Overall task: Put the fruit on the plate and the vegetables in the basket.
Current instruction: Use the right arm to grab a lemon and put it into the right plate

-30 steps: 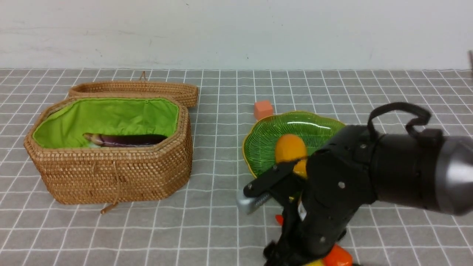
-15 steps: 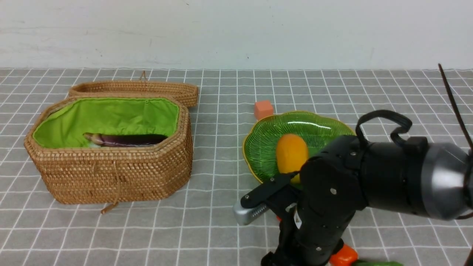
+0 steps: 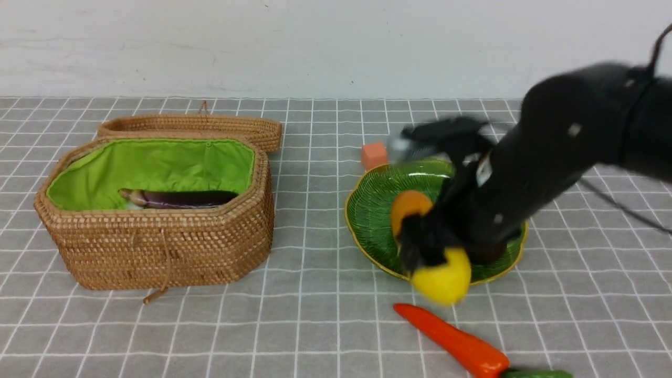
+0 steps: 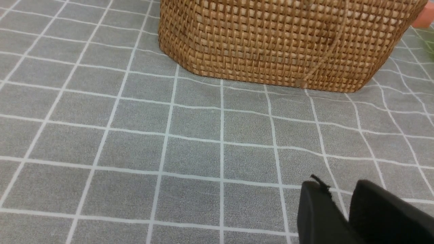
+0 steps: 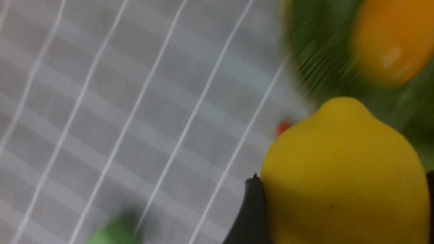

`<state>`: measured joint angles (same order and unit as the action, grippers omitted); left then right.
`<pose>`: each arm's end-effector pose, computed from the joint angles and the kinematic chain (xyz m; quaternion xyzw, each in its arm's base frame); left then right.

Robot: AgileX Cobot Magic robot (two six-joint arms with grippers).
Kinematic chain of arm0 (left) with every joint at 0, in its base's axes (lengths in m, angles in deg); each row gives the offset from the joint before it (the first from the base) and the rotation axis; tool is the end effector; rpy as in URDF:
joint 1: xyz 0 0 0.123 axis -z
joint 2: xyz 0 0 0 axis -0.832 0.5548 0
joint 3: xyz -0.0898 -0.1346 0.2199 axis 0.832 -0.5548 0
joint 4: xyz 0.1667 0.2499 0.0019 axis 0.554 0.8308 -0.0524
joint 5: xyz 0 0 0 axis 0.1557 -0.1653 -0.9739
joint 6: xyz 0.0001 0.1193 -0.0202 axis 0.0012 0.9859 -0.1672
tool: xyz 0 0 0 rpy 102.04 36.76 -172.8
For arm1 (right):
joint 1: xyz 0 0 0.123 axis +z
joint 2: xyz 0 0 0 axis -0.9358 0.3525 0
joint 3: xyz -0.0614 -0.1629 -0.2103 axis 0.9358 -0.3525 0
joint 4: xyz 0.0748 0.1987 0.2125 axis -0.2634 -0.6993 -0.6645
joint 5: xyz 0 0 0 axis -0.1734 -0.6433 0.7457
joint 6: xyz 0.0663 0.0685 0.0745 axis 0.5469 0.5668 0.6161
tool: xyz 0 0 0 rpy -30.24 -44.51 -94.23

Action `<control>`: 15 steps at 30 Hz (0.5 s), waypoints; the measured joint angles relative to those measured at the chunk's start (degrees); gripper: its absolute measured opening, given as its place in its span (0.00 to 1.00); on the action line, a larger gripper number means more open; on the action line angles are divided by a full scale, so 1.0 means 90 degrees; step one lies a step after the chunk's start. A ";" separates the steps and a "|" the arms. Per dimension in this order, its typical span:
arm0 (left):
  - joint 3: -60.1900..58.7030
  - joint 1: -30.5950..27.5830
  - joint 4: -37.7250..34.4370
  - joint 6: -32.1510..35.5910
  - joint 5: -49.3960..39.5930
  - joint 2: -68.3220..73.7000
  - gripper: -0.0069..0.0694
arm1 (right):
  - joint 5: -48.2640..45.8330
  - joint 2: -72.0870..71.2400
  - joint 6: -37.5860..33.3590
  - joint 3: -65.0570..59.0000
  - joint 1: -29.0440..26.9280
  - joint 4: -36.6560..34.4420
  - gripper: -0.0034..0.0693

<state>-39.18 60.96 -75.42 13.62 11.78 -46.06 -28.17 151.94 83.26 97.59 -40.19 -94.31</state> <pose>0.1418 -0.0101 0.1588 -0.0633 0.8085 -0.0857 0.5788 0.3549 0.2122 0.2387 -0.1970 0.9417 0.1299 0.2399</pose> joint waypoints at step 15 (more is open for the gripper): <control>0.0000 0.0000 0.0000 0.0000 0.0000 0.0000 0.30 | 0.1492 0.1245 0.0443 0.0058 -0.0818 -0.0033 0.84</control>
<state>-39.18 60.96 -75.42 13.62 11.78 -46.06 -14.74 163.15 87.25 98.11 -47.55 -94.60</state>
